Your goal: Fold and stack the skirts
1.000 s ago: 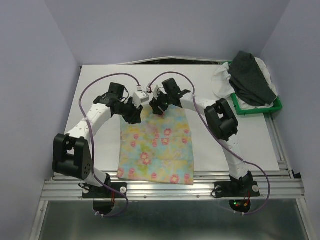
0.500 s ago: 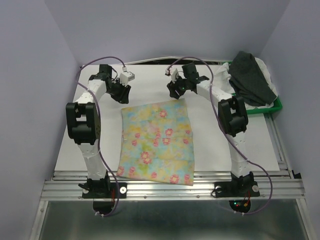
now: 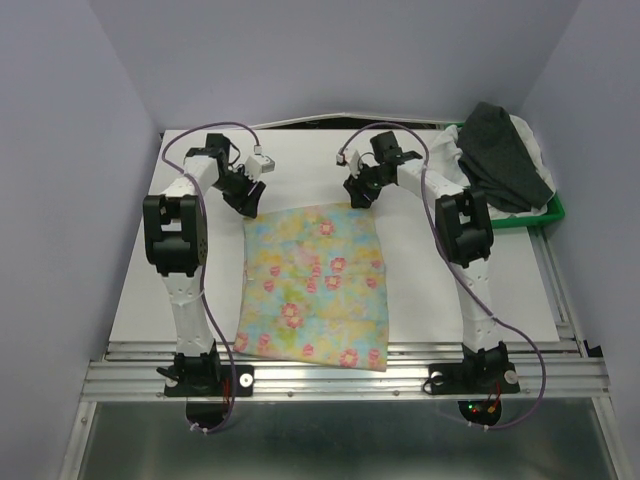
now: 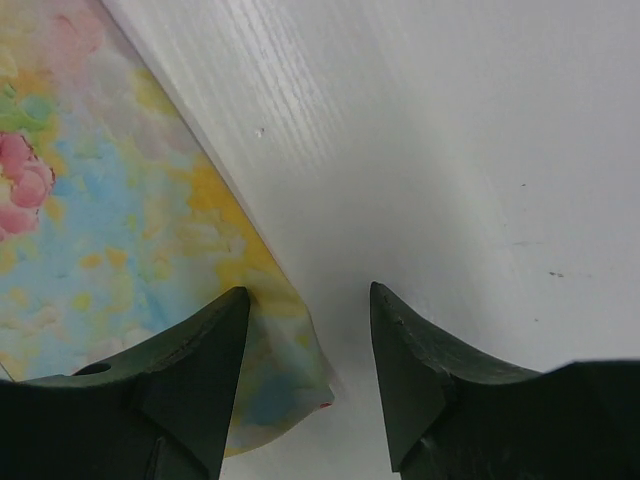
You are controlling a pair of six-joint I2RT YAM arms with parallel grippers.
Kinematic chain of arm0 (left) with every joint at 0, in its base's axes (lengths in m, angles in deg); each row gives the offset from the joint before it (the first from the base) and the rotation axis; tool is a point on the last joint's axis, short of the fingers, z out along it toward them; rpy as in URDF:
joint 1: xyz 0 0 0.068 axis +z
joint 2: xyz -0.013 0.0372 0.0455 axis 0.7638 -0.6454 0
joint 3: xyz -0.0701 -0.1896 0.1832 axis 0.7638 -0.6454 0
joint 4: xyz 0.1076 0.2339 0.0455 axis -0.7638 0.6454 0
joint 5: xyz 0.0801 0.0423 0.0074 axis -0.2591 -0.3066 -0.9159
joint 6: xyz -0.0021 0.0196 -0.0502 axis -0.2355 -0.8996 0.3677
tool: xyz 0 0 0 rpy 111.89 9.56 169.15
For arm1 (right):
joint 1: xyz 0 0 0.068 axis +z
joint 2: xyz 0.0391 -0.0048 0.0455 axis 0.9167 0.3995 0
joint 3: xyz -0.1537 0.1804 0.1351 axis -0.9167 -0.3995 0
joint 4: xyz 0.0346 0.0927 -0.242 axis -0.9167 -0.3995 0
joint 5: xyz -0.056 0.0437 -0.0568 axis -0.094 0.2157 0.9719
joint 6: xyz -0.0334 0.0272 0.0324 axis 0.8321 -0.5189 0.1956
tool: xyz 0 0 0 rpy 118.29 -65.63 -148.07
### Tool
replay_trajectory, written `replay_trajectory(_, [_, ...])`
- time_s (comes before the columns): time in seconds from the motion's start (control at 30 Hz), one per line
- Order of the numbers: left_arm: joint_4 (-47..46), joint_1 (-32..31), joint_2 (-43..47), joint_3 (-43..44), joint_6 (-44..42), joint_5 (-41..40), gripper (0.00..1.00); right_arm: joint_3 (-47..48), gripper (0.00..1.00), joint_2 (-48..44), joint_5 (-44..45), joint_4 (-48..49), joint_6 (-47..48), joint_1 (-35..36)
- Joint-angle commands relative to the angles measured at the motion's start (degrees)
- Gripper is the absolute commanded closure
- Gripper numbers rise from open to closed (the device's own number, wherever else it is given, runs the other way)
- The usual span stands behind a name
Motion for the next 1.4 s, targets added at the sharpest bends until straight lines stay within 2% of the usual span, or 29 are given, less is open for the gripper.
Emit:
replay_trajectory(0.0, [1.77,0.2,-0.15,1.7,-2.23,-0.6,0.41,2.0,0.43,-0.32,-1.2,-3.66,4.61,0.11])
replay_trajectory(0.1, [1.6,0.2,-1.12,1.88,-2.4,-1.56,0.41,1.29,0.45,-0.76,-0.15,-3.75,5.93,0.11])
replay_trajectory(0.27, [1.07,0.2,-2.79,2.32,-2.67,-2.71,0.44,1.47,0.55,-0.85,1.08,-4.71,7.43,-0.41])
replay_trajectory(0.33, [0.9,0.2,-3.31,2.58,-2.49,-2.62,0.5,2.08,0.63,-0.85,1.44,-4.71,7.43,-0.41])
replay_trajectory(0.37, [0.81,0.2,-3.41,2.75,-2.49,-2.53,0.58,2.52,0.66,-0.85,1.44,-4.71,7.34,-0.41])
replay_trajectory(0.4, [0.81,0.2,-3.58,3.02,-2.49,-2.27,0.62,3.39,0.73,-0.85,1.53,-4.8,6.99,-0.41])
replay_trajectory(0.43, [0.81,0.2,-3.76,3.11,-2.49,-2.09,0.66,4.01,0.77,-0.68,1.53,-4.63,6.55,-0.93])
replay_trajectory(0.47, [0.81,0.11,-3.85,3.11,-2.67,-2.01,0.74,4.63,0.8,-0.59,1.53,-4.45,5.5,-0.94])
replay_trajectory(0.57, [0.72,0.2,-3.41,2.67,-3.28,-1.13,0.83,8.14,0.96,-0.06,1.0,-4.01,2.43,-2.08])
replay_trajectory(0.63, [0.63,0.2,-3.23,2.49,-3.46,-1.04,0.87,10.08,0.99,0.03,0.21,-3.22,0.93,-2.08])
replay_trajectory(0.77, [0.11,0.2,-2.88,1.88,-3.55,-0.6,1.0,10.79,0.99,-0.14,0.03,-3.04,0.66,-2.79])
replay_trajectory(1.1, [-4.2,0.72,1.07,2.14,-0.04,1.07,1.0,9.91,0.99,-2.17,2.05,-2.26,1.28,-3.31])
replay_trajectory(1.37, [-7.18,0.73,5.11,5.66,2.42,1.07,1.0,15.16,0.99,-1.82,7.32,4.42,-2.41,-3.84])
